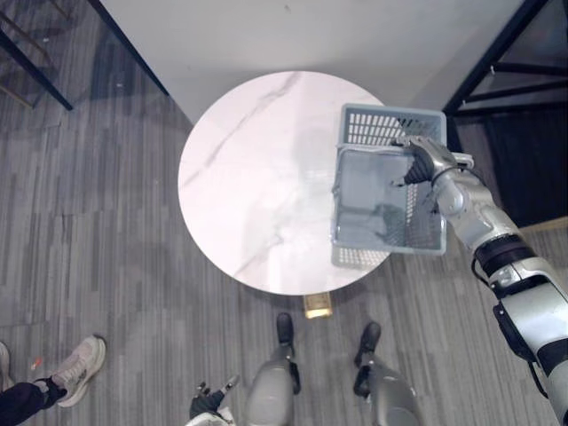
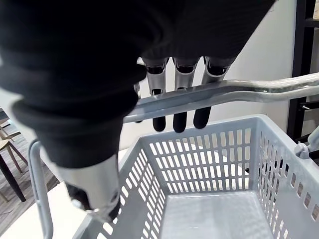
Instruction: Pick vegetable in the basket
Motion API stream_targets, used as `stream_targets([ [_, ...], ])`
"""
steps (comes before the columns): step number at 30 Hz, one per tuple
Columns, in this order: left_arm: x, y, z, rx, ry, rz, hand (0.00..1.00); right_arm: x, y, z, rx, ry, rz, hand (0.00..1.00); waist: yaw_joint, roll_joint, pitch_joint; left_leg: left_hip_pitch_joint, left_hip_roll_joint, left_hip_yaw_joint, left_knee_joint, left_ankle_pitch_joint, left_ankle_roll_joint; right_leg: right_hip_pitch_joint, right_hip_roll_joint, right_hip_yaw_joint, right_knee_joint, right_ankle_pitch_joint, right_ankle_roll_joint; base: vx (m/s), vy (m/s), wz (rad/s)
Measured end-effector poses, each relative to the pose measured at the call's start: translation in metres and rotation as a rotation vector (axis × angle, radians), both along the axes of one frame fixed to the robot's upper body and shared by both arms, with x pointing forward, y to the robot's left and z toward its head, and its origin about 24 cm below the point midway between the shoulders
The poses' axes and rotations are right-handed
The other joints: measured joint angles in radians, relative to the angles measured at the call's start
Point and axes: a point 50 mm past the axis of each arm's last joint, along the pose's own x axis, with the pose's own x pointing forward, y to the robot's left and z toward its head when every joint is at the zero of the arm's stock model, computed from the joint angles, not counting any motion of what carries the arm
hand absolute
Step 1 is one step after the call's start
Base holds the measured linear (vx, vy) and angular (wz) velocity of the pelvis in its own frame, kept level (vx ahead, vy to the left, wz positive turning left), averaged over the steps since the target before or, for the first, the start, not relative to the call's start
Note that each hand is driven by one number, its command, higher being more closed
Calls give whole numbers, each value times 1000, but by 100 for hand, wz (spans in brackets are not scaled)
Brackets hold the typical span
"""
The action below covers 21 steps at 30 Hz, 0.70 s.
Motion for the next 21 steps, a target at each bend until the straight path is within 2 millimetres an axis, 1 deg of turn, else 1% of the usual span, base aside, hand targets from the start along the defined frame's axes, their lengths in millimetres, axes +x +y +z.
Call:
stream_targets([
  [10,0,0,0,5,5,0,0,3,-1,-2,-1,20,-18,100,3,6,3,-18,-3,-7,0,1,1,-15,-2,-2,2,0,0,3,0,0],
  [11,0,0,0,6,5,1,0,4,-1,-3,-23,25,-26,100,5,6,3,-18,-3,-8,0,1,1,-15,-2,-2,2,0,0,0,0,0],
  [21,0,-1,0,14,12,-2,0,8,-12,-6,-56,56,-94,100,10,10,5,-17,-8,-36,-6,15,0,4,-5,-32,-3,0,0,2,2,8],
])
